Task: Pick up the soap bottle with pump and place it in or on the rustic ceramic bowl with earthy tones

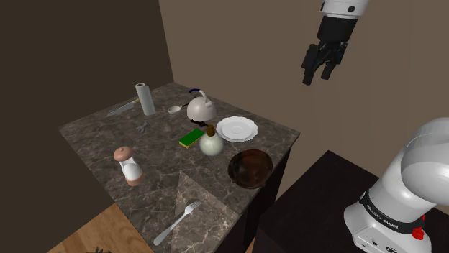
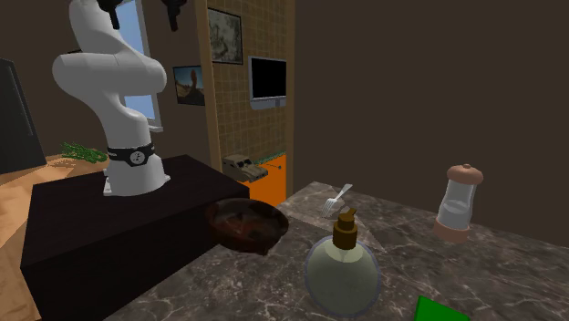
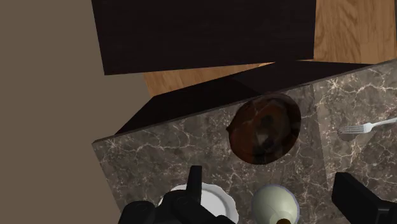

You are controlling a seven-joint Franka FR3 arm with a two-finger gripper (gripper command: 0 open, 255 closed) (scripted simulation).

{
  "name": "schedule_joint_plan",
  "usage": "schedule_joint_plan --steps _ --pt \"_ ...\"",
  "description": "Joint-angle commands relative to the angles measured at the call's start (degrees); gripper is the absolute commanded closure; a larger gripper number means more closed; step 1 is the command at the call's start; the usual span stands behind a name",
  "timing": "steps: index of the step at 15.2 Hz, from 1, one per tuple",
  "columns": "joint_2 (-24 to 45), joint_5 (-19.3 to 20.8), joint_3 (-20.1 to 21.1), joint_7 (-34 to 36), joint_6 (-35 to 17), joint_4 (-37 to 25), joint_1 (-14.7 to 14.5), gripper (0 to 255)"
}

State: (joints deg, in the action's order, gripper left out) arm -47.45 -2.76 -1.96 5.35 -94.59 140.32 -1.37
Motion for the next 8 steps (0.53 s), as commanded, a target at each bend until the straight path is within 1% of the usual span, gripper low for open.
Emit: schedule_joint_plan --steps 1,8 --pt "0.00 0.00 0.00 0.00 0.00 0.00 0.00 0" --pt "13.10 -1.67 2.99 2.35 -12.40 -0.54 -1.46 0"
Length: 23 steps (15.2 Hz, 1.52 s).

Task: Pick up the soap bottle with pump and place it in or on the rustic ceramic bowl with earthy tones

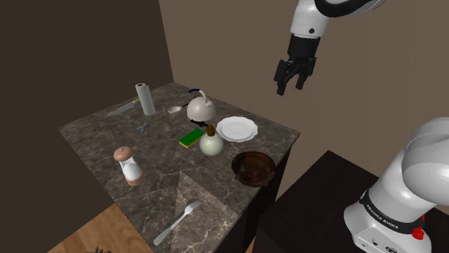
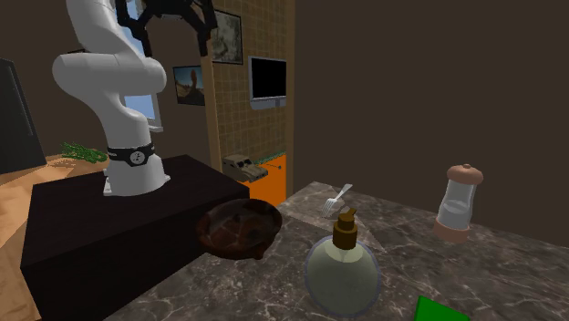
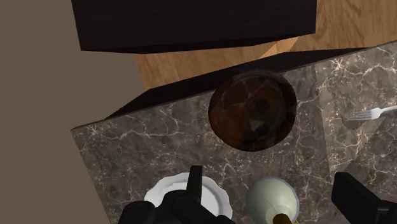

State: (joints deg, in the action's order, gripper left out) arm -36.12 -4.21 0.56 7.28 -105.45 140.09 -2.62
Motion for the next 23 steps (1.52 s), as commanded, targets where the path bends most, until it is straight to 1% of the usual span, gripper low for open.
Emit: schedule_joint_plan --steps 1,6,12,18,23 --pt "3.83 -0.37 0.86 0.75 -3.18 -0.71 -0.38 0" --pt "14.59 -0.73 2.77 2.47 -10.57 -3.95 -1.09 0" --pt "28.03 -0.01 4.70 4.87 -17.42 -10.34 -1.75 0" --pt "41.63 1.92 5.89 7.65 -21.74 -19.35 -2.67 0" --pt "53.04 3.93 6.10 9.90 -23.29 -28.90 -3.95 0"
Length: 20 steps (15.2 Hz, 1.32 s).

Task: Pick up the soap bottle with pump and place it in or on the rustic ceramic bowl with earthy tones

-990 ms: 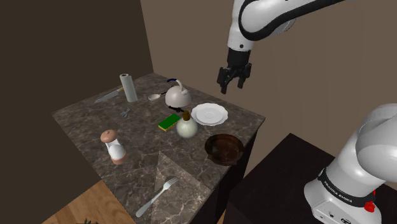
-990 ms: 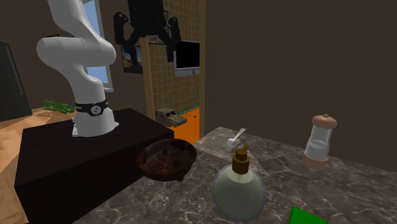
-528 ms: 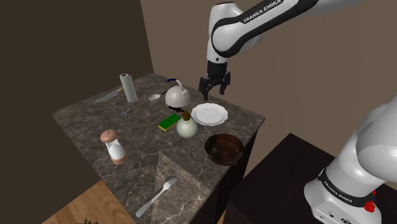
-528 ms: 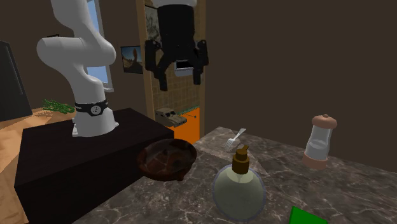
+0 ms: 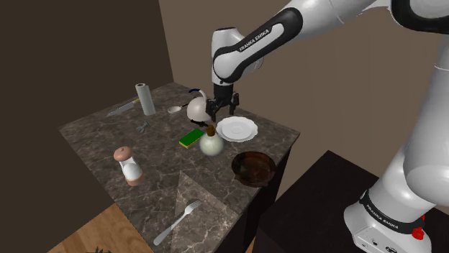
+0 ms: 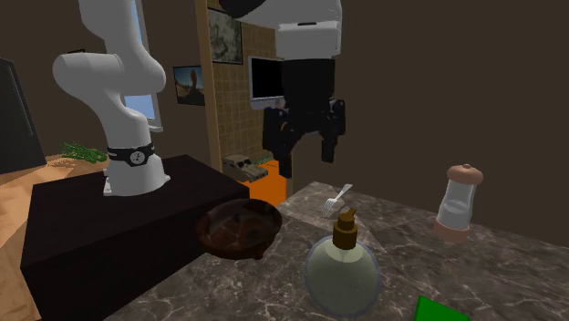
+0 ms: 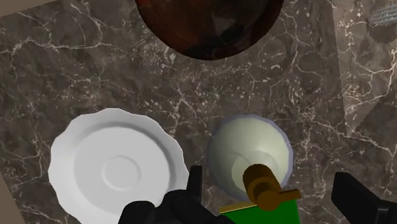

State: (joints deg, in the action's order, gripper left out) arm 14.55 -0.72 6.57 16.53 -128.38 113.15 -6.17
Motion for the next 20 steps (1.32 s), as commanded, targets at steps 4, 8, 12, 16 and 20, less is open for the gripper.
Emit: schedule_joint_plan --steps 4,8,12,16,20 --pt "11.66 1.88 -0.13 2.11 -0.20 -11.15 -1.72 0" --pt "15.29 2.32 -0.31 2.52 -1.07 -13.83 -2.23 0" --pt "17.14 2.52 -0.43 2.64 -3.32 -13.43 -2.37 0" --pt "17.90 2.60 -0.49 2.69 -4.18 -13.33 -2.44 0" --pt "17.90 2.60 -0.49 2.69 -4.18 -13.33 -2.44 0"
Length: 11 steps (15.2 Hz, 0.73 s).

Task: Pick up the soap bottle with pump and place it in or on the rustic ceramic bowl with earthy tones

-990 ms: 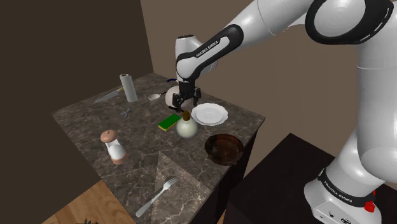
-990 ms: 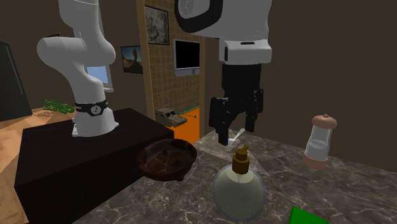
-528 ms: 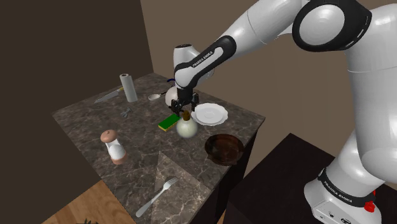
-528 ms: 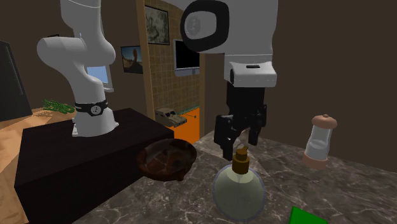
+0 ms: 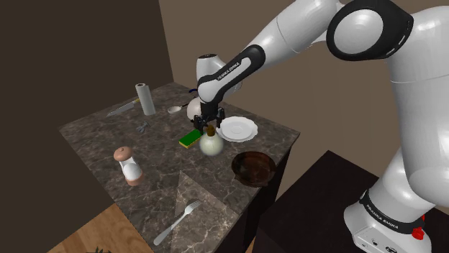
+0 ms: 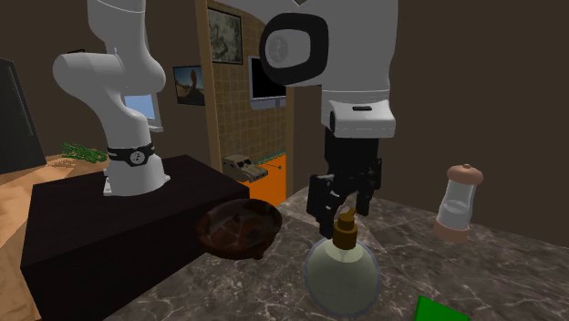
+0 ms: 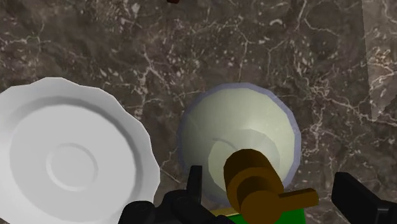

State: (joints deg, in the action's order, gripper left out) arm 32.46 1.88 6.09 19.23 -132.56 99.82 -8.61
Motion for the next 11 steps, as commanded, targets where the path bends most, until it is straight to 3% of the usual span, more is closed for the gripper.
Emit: schedule_joint_plan --steps 1,2,11 --pt "0.00 0.00 0.00 0.00 0.00 0.00 0.00 0" --pt "0.00 0.00 0.00 0.00 0.00 0.00 0.00 255" --pt "0.00 0.00 0.00 0.00 -0.01 0.00 0.00 255"
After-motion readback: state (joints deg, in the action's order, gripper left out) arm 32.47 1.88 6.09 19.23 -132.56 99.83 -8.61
